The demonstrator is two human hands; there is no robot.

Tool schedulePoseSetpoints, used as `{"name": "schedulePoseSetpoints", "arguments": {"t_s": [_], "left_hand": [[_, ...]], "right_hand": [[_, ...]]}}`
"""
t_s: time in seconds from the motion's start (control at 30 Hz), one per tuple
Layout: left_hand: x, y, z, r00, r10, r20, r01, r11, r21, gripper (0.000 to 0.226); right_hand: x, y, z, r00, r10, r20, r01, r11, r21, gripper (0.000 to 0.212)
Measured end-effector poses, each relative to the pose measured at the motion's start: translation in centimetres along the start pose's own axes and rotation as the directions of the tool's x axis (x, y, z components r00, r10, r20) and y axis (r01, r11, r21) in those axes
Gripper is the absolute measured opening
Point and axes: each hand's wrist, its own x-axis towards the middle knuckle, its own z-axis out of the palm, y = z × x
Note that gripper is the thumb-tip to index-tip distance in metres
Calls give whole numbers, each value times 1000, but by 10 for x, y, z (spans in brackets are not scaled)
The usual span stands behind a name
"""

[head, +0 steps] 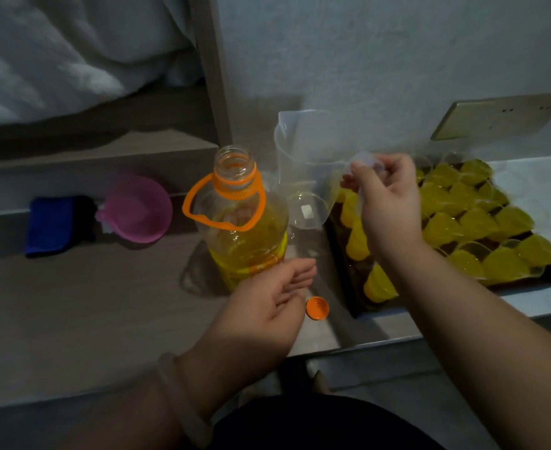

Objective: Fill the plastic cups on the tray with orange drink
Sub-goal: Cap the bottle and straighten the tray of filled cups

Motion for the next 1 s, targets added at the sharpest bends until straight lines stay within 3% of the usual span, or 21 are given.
{"name": "schedulePoseSetpoints", "arguments": {"t_s": [0.07, 0.13, 0.23, 0.33, 0.5, 0.7, 0.8, 0.9, 0.97, 1.0], "left_hand": [[-1, -2, -4, 986, 168, 15, -167, 959, 230, 41], [-2, -2, -8, 936, 339, 98, -346, 825, 446, 41], [-3, 0, -12, 871, 440, 219, -481, 673, 561, 45], [-3, -7, -16, 839, 484, 250, -525, 597, 606, 45], [-2, -15, -25, 812, 554, 185, -520, 542, 660, 41], [2, -24, -39, 782, 601, 169, -515, 469, 718, 39], [-1, -30, -45, 763, 616, 195, -530, 423, 735, 39], [-5, -36, -52, 728, 671, 143, -522, 407, 750, 38], [-7, -40, -57, 700, 709, 82, -509, 415, 754, 37], [-8, -42, -60, 692, 720, 55, -500, 423, 756, 36]], "right_hand": [[4, 10, 8, 999, 33, 40, -32, 999, -23, 21], [5, 19, 15, 995, 69, 68, -65, 996, -58, 27], [5, 28, 23, 990, 112, 81, -103, 989, -105, 27], [3, 32, 27, 986, 131, 108, -114, 982, -154, 25], [-2, 41, 28, 976, 186, 115, -160, 966, -205, 18], [-9, 37, 27, 978, 178, 107, -132, 930, -342, 32], [-16, 33, 22, 993, 74, 97, -23, 894, -447, 48], [-39, 26, 8, 978, -166, 123, 207, 824, -527, 38], [-56, 26, 1, 933, -228, 280, 356, 704, -614, 21], [-64, 28, 0, 905, -173, 389, 405, 629, -663, 18]]}}
